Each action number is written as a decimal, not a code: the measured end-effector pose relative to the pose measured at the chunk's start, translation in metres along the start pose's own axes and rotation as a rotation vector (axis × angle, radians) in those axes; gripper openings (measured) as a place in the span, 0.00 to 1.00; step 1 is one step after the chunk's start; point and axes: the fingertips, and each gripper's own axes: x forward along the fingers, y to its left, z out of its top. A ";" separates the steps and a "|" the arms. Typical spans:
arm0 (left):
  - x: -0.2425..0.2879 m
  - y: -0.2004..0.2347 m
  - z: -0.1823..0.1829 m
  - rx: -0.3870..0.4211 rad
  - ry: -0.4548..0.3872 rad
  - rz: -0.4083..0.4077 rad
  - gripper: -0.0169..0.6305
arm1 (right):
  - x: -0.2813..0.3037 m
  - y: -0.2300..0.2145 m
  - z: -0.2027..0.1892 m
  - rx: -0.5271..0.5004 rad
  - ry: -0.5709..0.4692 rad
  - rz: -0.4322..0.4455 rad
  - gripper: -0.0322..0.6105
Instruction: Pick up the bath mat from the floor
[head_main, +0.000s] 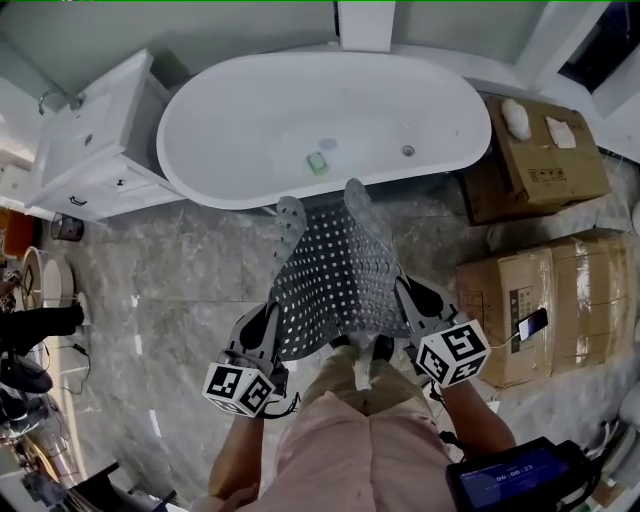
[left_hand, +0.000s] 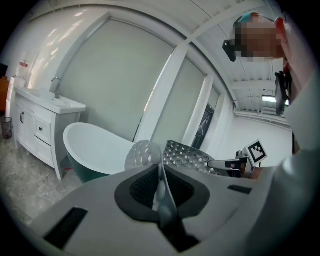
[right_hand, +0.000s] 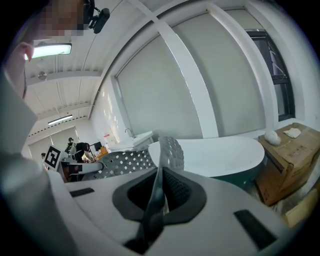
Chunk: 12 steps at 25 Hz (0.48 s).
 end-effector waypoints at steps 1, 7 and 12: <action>-0.002 -0.002 0.005 0.008 -0.011 0.014 0.09 | -0.005 -0.004 0.005 -0.007 -0.003 0.003 0.09; -0.021 -0.009 0.026 0.036 -0.082 0.107 0.09 | -0.030 -0.017 0.030 -0.053 -0.031 0.011 0.09; -0.032 -0.003 0.041 0.053 -0.106 0.190 0.09 | -0.046 -0.029 0.049 -0.089 -0.070 -0.010 0.09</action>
